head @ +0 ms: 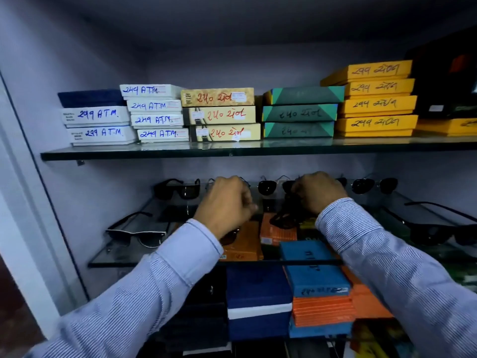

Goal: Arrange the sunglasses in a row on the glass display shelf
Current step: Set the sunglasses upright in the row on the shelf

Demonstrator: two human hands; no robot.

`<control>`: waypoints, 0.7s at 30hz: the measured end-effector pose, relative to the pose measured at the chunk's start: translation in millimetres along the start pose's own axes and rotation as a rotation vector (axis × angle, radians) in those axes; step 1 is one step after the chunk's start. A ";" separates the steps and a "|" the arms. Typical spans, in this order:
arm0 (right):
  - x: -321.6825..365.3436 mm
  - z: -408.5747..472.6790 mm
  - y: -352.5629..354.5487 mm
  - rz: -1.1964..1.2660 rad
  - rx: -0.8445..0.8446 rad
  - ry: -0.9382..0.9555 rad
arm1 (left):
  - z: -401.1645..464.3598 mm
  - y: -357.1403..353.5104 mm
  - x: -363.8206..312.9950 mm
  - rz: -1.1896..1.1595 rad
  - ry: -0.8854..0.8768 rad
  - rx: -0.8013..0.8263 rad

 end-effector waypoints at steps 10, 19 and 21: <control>-14.1 3.5 -22.1 -0.063 0.058 0.242 | 18.7 -87.8 -40.8 -0.010 0.044 0.202; -26.5 -0.9 -7.5 0.398 -0.262 0.150 | 21.0 -60.3 -26.9 -0.100 0.108 0.020; -32.3 -1.7 -6.0 0.657 -0.270 -0.016 | 14.1 -45.4 -30.4 -0.104 0.084 -0.057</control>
Point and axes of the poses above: each hand's wrist, its own z-axis towards the middle knuckle, its own y-axis out of the back of the hand, x = y × z, the point moved 5 cm from there along z, towards the middle knuckle, and after that the axes turned 7 degrees about -x, right-handed, at the moved point
